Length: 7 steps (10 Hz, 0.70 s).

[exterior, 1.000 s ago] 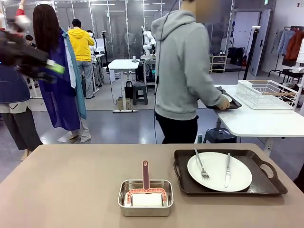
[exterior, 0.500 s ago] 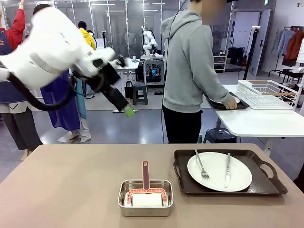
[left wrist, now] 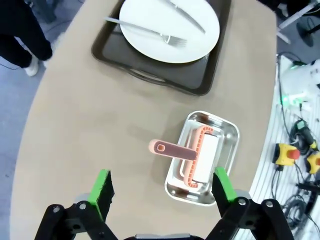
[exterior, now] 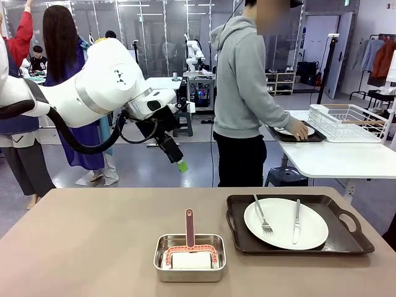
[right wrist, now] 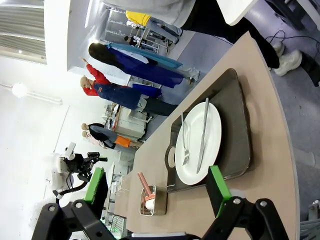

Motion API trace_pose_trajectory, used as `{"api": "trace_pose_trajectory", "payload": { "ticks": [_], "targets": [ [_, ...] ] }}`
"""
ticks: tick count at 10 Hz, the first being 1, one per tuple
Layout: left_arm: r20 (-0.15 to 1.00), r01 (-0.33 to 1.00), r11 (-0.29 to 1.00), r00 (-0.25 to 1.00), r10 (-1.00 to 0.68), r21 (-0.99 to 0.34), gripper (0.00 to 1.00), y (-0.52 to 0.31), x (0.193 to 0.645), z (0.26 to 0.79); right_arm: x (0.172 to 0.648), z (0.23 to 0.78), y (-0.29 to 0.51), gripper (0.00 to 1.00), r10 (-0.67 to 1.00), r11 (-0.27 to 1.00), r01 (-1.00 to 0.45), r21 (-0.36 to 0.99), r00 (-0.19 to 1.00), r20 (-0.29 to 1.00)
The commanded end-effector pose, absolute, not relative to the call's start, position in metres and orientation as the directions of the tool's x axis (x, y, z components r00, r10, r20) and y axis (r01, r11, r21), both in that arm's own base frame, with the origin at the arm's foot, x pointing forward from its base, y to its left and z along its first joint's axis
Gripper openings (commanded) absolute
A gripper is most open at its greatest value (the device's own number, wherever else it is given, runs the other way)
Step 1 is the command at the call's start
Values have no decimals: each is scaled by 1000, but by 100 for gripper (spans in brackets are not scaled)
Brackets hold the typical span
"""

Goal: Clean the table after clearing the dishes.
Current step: When the left (or right) Handle tray is removed, use the left hand (or right hand) to clean the left (or right) side of the table with the Lint Roller.

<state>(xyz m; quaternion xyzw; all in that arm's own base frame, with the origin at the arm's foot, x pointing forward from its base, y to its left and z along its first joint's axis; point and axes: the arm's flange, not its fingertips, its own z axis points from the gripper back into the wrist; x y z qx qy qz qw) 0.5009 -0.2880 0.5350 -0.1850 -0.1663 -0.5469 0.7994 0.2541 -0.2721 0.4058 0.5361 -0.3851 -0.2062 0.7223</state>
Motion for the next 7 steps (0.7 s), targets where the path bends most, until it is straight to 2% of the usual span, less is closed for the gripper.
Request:
{"api": "trace_pose_trajectory", "payload": {
  "ticks": [1,4,5,7],
  "targets": [
    [462,932,343,358,-811,-121,100,-287,501,530,252,409,-272,100,-712,339,-125,932,614,341],
    [464,935,335,351,-813,-120,100,-288,502,531,252,409,-272,100,-712,339,-125,932,614,341],
    [380,940,341,309,-872,18,100,-299,509,524,252,409,-272,100,-712,339,-125,932,614,341],
    [276,968,250,241,-930,-3,100,-334,524,510,252,409,-272,100,-712,339,-125,932,614,341]
  ]
}}
